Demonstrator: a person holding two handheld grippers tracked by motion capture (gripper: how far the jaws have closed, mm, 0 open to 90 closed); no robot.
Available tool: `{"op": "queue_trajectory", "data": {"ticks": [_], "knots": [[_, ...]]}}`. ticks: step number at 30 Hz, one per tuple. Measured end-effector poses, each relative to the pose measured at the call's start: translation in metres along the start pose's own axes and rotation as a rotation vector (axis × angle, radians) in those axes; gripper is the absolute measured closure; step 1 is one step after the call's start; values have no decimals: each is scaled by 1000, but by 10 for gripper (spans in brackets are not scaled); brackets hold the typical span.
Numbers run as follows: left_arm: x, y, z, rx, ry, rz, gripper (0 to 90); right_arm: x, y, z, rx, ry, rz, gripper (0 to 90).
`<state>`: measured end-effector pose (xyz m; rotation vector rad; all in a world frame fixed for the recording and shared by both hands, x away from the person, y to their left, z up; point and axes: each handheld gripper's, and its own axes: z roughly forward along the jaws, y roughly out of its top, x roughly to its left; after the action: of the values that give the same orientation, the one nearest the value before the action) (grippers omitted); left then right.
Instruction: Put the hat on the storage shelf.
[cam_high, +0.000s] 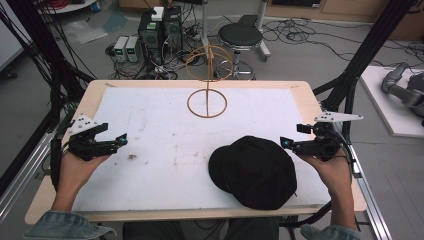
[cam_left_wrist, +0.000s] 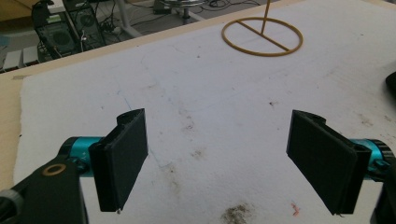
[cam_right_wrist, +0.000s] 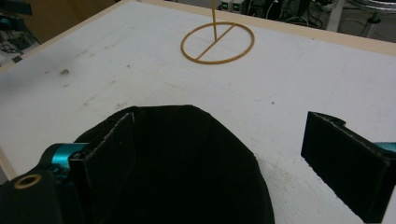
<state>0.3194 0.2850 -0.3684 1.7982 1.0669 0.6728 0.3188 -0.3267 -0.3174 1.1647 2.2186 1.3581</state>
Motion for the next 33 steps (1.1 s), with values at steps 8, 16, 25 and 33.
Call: {"op": "queue_trajectory", "data": {"ticks": [8,16,25,33], "knots": [[-2,2,0,-8,6,14,209,0,-1,-1,-2,4,1,105],[-2,2,1,-4,12,25,209,-1,-2,-4,-7,8,6,105],[-2,2,0,3,15,31,217,-1,-2,-4,-12,44,-14,105],[-2,2,0,1,16,30,217,0,-3,-4,-8,85,-19,105]]}}
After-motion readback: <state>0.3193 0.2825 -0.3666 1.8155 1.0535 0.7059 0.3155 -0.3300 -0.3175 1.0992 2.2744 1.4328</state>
